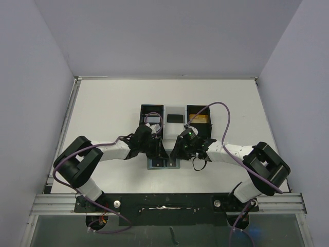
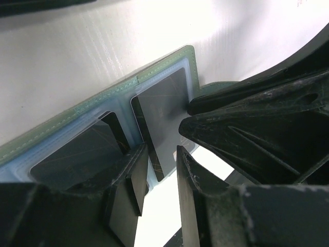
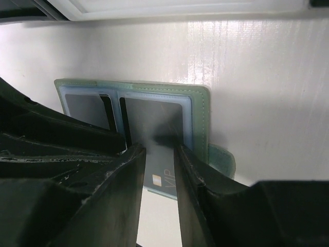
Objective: Take the credit cards out of the card holder
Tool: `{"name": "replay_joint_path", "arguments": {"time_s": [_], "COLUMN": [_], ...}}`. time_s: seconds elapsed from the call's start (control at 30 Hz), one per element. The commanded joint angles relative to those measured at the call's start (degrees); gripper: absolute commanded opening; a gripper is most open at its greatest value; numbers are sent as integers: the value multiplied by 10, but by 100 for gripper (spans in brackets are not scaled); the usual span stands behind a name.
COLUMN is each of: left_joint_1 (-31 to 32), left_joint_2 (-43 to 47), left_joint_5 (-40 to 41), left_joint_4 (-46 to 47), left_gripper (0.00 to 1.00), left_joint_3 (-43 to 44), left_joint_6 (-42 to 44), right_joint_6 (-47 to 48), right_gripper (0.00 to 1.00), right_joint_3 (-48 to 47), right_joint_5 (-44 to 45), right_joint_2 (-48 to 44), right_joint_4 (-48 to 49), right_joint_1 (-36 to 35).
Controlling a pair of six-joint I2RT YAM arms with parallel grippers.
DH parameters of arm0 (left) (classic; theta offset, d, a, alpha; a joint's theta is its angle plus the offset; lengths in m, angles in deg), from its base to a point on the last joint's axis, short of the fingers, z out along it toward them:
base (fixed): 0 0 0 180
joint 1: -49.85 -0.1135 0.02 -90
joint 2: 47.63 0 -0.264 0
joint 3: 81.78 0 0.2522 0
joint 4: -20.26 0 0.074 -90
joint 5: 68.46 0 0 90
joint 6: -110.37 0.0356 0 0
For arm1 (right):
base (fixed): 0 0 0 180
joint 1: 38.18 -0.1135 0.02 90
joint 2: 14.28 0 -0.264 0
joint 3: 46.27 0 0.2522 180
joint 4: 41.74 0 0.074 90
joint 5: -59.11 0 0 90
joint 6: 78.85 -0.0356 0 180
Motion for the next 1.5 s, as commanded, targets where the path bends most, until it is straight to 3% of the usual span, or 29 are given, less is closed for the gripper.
{"name": "replay_joint_path", "arguments": {"time_s": [0.0, 0.47, 1.03, 1.47], "left_joint_1": [-2, -1, -7, -4], "left_joint_2": [23, 1, 5, 20], "left_joint_5": [9, -13, -42, 24], "left_joint_4": [16, 87, 151, 5], "left_gripper": [30, 28, 6, 22], "left_joint_3": [-11, -41, -44, -19], "left_joint_6": [-5, -54, -80, -25], "right_joint_6": [-6, -17, -23, -39], "right_gripper": [32, 32, 31, 31], "right_joint_3": [-6, 4, 18, 28], "right_joint_5": [30, 23, 13, 8], "right_joint_2": [-3, 3, 1, -28], "right_joint_4": [-41, -41, -21, -30], "right_joint_1": [-3, -4, -4, -7]}}
